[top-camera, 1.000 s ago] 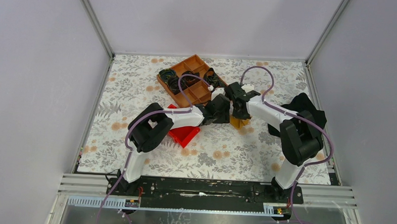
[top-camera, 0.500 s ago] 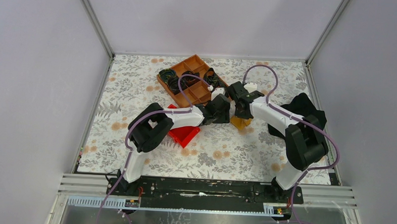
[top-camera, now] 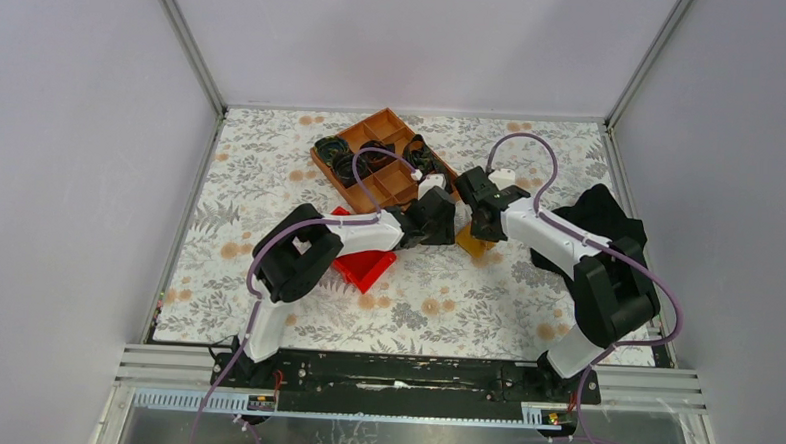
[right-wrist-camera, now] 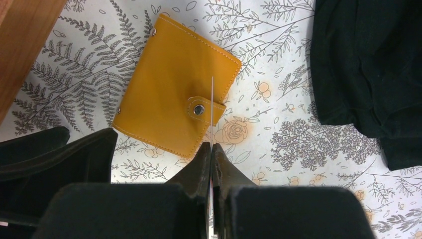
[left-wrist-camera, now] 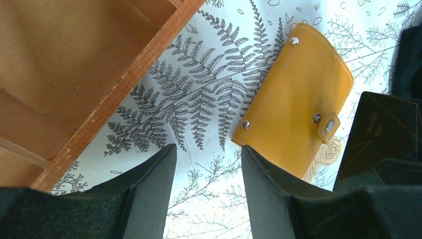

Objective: Put the credit cards into the card holder
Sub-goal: Open the card holder at the center of the board.

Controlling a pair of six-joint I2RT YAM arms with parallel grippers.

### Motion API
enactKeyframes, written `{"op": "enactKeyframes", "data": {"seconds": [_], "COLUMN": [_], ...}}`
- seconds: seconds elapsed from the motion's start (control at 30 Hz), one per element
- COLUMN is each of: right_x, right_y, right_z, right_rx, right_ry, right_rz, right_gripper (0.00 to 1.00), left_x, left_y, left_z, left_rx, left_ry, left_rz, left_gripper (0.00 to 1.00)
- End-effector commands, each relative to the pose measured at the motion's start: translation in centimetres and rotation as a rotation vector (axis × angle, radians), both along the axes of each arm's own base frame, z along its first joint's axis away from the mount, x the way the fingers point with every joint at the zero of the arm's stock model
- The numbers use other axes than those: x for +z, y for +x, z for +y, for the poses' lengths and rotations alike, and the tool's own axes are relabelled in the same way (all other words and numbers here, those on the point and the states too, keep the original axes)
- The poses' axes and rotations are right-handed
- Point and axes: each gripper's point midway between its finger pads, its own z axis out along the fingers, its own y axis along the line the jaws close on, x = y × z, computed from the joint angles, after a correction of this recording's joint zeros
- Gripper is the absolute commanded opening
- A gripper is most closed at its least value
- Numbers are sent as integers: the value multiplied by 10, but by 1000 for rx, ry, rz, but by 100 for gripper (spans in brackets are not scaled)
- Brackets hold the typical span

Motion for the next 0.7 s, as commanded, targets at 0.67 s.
{"op": "enactKeyframes", "data": {"seconds": [0.67], "right_x": [6], "right_y": [26], "right_z": [26], "right_rx": [13], "right_ry": [35], "right_rz": [-32], "right_gripper": [0], "left_x": [-10], "left_y": [-32], "left_z": [6], "left_rx": [-82], "left_ry": [-14], "left_rz": [58], "left_gripper": [66]}}
